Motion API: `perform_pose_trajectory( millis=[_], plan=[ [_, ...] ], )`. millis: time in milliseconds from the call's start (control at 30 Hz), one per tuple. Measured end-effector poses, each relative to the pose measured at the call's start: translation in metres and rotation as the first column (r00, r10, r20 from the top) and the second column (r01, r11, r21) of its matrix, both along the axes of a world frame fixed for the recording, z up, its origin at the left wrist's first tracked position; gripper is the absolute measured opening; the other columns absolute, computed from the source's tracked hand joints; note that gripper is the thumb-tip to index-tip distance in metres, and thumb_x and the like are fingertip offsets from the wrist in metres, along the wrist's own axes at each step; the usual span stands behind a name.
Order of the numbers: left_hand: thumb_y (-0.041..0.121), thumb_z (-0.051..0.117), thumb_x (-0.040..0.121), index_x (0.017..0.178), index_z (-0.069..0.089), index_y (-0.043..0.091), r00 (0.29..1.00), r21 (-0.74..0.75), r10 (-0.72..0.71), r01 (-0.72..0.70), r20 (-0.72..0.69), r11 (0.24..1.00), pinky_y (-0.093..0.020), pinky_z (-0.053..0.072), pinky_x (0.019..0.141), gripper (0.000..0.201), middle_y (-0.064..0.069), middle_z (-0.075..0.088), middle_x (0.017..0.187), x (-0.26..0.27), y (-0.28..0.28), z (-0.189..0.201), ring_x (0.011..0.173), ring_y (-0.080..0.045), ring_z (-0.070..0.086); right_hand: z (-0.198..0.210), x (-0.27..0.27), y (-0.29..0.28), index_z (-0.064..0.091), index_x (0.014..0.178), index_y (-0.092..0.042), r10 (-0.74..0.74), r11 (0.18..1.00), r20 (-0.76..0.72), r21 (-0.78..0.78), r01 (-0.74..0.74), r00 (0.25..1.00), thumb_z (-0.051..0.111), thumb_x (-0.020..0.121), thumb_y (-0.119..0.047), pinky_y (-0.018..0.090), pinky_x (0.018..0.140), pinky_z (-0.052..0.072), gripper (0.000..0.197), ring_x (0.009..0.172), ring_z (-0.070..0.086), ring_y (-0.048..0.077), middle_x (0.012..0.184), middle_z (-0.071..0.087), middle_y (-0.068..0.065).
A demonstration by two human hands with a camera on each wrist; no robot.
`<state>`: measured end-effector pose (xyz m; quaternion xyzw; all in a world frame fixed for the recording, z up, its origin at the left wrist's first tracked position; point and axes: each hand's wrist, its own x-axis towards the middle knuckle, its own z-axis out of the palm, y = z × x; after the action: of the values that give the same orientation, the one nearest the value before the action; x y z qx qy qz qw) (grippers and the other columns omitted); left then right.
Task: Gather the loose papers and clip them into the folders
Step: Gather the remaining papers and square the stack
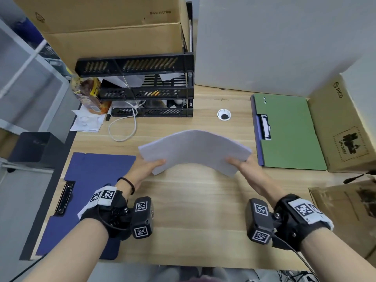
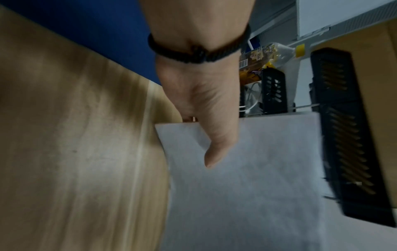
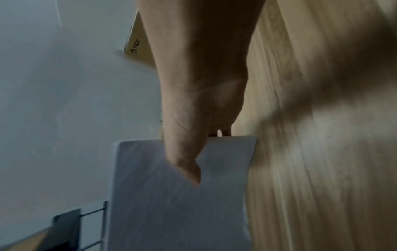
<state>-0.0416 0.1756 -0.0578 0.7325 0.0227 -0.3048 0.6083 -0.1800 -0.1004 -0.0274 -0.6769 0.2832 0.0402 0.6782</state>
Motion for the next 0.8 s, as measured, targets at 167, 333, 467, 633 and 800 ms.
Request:
perform_pose_trajectory(
  millis=[167,333,467,633,800],
  plan=[
    [0.024,0.071,0.084,0.12,0.054,0.018,0.999,0.212,0.04,-0.045,0.026,0.976,-0.028,0.045,0.081,0.04,0.004,0.062,0.109,-0.007,0.004,-0.02,0.102,-0.015,0.058,-0.013,-0.007,0.0,0.054,0.123,-0.027,0.151,0.975,-0.147,-0.139,-0.172,0.978,0.049,0.099,-0.023,0.033,0.091,0.048,0.024,0.11,0.06,0.019,0.12,0.064,0.001],
    [0.026,0.071,0.084,0.11,0.061,0.012,0.965,0.196,0.246,-0.258,0.085,0.946,-0.024,0.049,0.071,0.031,0.001,0.065,0.096,-0.006,0.013,-0.024,0.086,-0.016,0.061,-0.007,-0.012,-0.013,0.064,0.101,-0.014,0.036,0.974,-0.183,-0.212,-0.075,0.982,0.044,0.1,-0.02,0.034,0.08,0.05,0.021,0.099,0.066,0.027,0.107,0.07,0.009],
    [0.048,0.074,0.071,0.125,0.05,0.016,0.946,-0.019,0.153,-0.165,-0.285,0.986,-0.04,0.055,0.087,0.066,-0.008,0.062,0.118,-0.014,0.005,-0.024,0.099,-0.027,0.067,-0.012,-0.016,-0.019,0.057,0.113,-0.022,-0.203,0.979,-0.12,-0.052,0.199,0.972,0.047,0.098,-0.019,0.045,0.093,0.05,0.018,0.106,0.063,0.024,0.109,0.067,-0.001],
    [0.032,0.065,0.087,0.122,0.055,0.021,0.923,-0.247,-0.092,-0.004,-0.375,0.969,-0.038,0.057,0.083,0.039,-0.004,0.065,0.122,-0.03,-0.036,-0.01,0.103,-0.028,0.068,-0.023,-0.02,0.004,0.057,0.112,-0.028,-0.099,0.993,-0.133,0.053,0.107,0.986,0.05,0.096,-0.022,0.038,0.082,0.055,0.018,0.1,0.066,0.018,0.112,0.069,-0.001],
    [0.012,0.067,0.087,0.126,0.058,0.009,0.941,-0.162,0.025,-0.085,-0.337,0.983,-0.026,0.057,0.07,0.04,-0.008,0.067,0.122,-0.035,-0.044,-0.023,0.107,-0.022,0.066,-0.03,-0.033,0.023,0.057,0.111,-0.022,0.064,0.986,-0.213,0.166,-0.028,0.975,0.048,0.099,-0.017,0.021,0.056,0.05,0.016,0.074,0.067,0.007,0.09,0.07,-0.004]
  ],
)
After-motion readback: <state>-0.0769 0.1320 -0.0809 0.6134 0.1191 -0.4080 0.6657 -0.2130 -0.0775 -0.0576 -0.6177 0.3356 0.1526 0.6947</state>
